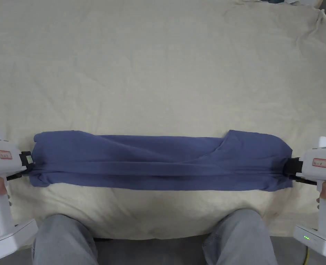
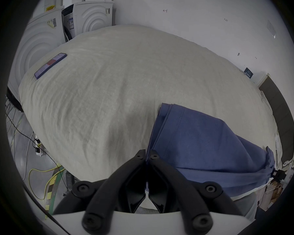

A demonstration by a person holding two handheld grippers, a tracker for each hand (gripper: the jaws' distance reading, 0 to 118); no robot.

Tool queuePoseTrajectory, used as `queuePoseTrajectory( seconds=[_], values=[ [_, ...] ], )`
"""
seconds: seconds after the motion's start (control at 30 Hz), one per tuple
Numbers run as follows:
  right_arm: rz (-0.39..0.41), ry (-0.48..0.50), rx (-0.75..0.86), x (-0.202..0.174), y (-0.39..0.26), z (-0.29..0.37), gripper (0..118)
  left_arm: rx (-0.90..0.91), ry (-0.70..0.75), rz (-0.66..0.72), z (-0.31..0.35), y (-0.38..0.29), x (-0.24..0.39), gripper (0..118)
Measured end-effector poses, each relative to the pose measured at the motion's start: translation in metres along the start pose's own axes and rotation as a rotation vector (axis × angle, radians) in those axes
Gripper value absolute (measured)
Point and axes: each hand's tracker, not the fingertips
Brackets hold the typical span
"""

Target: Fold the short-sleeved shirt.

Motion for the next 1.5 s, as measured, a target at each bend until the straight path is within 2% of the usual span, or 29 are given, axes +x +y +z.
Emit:
queuePoseTrajectory(
  seconds=[0.03, 0.07, 0.1, 0.13, 0.17, 0.2, 0.23, 0.4, 0.57, 0.63, 0.73, 0.9, 0.97, 1.03, 1.1, 1.13, 1.17, 1.27, 1.3, 1.33, 1.37, 1.4, 1.5],
  values=[
    [0.003, -0.001, 0.005, -0.001, -0.001, 0.001, 2, 0.011, -0.001, 0.002, 0.001, 0.0, 0.0, 1],
    [0.006, -0.002, 0.007, -0.002, 0.0, 0.002, 6, 0.024, 0.001, 0.006, 0.005, -0.001, 0.0, 15],
    [0.008, 0.0, 0.006, -0.003, 0.001, 0.005, 16, 0.031, -0.002, 0.009, 0.008, 0.001, 0.0, 31],
    [0.015, -0.003, 0.007, -0.002, 0.001, 0.01, 35, 0.036, 0.004, 0.01, 0.011, 0.004, 0.0, 58],
    [0.034, -0.021, 0.014, -0.002, 0.003, 0.015, 66, 0.049, 0.01, 0.008, 0.016, 0.007, -0.001, 93],
    [0.049, -0.037, 0.031, -0.002, 0.005, 0.021, 82, 0.07, 0.014, 0.008, 0.022, 0.01, -0.002, 108],
    [0.067, -0.053, 0.08, -0.001, 0.008, 0.03, 90, 0.124, 0.018, 0.009, 0.031, 0.014, -0.002, 114],
    [0.073, -0.059, 0.293, -0.004, 0.03, 0.08, 91, 0.334, -0.007, -0.02, 0.076, 0.036, 0.012, 114],
    [0.126, -0.02, 0.557, -0.028, 0.039, 0.122, 97, 0.578, 0.017, -0.197, 0.107, 0.026, 0.054, 114],
    [0.154, 0.0, 0.65, -0.04, 0.037, 0.134, 103, 0.624, -0.016, -0.26, 0.113, 0.018, 0.07, 114],
    [0.169, 0.042, 0.746, -0.056, 0.028, 0.142, 104, 0.676, -0.051, -0.271, 0.118, 0.005, 0.087, 114],
    [0.133, 0.094, 0.806, -0.073, 0.01, 0.141, 104, 0.715, -0.094, -0.281, 0.119, -0.016, 0.104, 112],
    [0.119, 0.117, 0.811, -0.079, 0.002, 0.138, 104, 0.712, -0.126, -0.293, 0.119, -0.026, 0.108, 108],
    [0.122, 0.124, 0.805, -0.084, -0.004, 0.136, 104, 0.714, -0.137, -0.31, 0.118, -0.032, 0.111, 91],
    [0.138, 0.133, 0.801, -0.09, -0.01, 0.134, 101, 0.709, -0.154, -0.326, 0.117, -0.039, 0.114, 70],
    [0.152, 0.136, 0.798, -0.093, -0.014, 0.134, 98, 0.701, -0.16, -0.329, 0.112, -0.038, 0.114, 61],
    [0.163, 0.139, 0.798, -0.096, -0.017, 0.134, 87, 0.695, -0.168, -0.327, 0.111, -0.04, 0.114, 54],
    [0.171, 0.15, 0.789, -0.095, -0.019, 0.127, 48, 0.682, -0.181, -0.327, 0.109, -0.044, 0.116, 31],
    [0.173, 0.153, 0.784, -0.095, -0.02, 0.126, 40, 0.68, -0.182, -0.331, 0.108, -0.045, 0.116, 19],
    [0.172, 0.152, 0.777, -0.096, -0.02, 0.123, 30, 0.681, -0.18, -0.335, 0.107, -0.046, 0.117, 12],
    [0.169, 0.149, 0.773, -0.096, -0.021, 0.121, 12, 0.685, -0.177, -0.337, 0.107, -0.047, 0.117, 6],
    [0.162, 0.146, 0.77, -0.096, -0.021, 0.12, 3, 0.684, -0.178, -0.334, 0.108, -0.046, 0.118, 0],
    [0.14, 0.141, 0.754, -0.095, -0.021, 0.116, 2, 0.681, -0.191, -0.316, 0.106, -0.046, 0.117, 0]
  ],
)
